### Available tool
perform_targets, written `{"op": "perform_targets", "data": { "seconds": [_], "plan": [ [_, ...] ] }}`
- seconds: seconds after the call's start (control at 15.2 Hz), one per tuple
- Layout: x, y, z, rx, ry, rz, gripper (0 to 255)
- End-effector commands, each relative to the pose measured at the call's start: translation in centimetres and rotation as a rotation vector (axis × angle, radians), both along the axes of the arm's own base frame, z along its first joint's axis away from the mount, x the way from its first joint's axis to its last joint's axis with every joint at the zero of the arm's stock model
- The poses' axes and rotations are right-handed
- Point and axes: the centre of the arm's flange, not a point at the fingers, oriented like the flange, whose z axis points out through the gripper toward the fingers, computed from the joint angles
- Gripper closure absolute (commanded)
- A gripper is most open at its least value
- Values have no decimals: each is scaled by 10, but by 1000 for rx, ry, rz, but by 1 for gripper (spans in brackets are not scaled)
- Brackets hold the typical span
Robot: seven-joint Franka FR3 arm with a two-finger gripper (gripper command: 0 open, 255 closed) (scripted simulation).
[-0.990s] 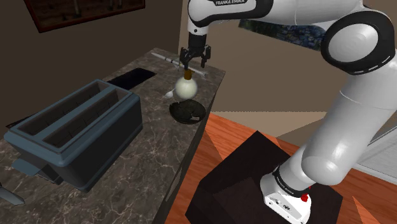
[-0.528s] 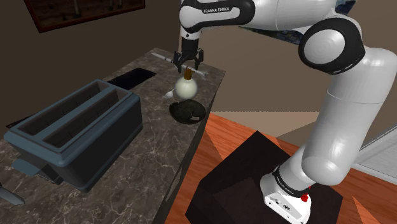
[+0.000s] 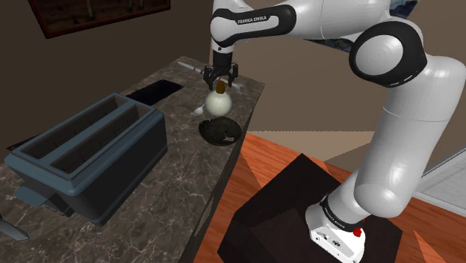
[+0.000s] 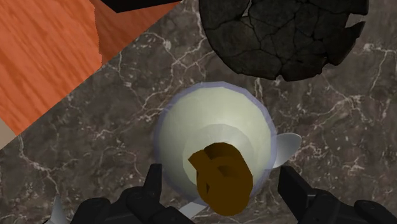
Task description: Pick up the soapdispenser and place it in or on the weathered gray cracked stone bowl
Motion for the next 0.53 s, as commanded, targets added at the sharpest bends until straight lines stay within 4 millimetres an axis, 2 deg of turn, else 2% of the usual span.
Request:
{"op": "perform_targets", "data": {
  "seconds": [0.0,0.13,0.2,0.46],
  "plan": [
    [0,0,0,0,0,0,0],
    [0,0,0,0,0,0,0],
    [0,0,0,0,0,0,255],
    [0,0,0,0,0,0,255]
  ]
}}
